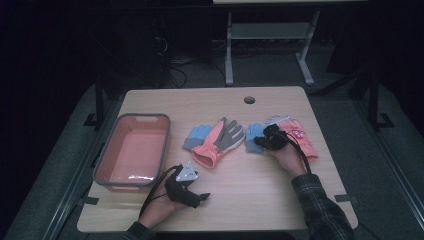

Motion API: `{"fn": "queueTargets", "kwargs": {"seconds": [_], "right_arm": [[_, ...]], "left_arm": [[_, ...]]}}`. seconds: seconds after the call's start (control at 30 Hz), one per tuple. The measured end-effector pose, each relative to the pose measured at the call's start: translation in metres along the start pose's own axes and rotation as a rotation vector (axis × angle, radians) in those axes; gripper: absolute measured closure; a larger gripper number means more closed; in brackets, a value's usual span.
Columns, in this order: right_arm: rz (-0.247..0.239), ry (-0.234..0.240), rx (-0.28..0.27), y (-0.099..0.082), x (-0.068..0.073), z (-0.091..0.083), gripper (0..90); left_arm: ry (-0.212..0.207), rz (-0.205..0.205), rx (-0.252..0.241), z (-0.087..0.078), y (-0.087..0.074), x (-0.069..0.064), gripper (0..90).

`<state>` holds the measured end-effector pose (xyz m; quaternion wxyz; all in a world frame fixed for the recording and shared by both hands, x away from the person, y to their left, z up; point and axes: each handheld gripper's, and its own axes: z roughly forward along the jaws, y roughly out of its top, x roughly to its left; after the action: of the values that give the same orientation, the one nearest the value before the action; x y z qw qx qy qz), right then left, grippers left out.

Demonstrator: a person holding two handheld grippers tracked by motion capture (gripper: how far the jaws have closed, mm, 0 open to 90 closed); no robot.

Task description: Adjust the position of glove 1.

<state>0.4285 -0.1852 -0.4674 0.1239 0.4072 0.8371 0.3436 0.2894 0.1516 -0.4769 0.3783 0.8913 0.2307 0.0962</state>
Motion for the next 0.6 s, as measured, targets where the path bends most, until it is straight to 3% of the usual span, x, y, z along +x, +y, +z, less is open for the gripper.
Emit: {"fn": "queueTargets", "kwargs": {"seconds": [0.6], "right_arm": [[-0.05,0.056,0.038,-0.017,0.027,-0.018,90.0]], "left_arm": [[0.0,0.003,0.006,-0.001,0.0,0.0,12.2]]}}
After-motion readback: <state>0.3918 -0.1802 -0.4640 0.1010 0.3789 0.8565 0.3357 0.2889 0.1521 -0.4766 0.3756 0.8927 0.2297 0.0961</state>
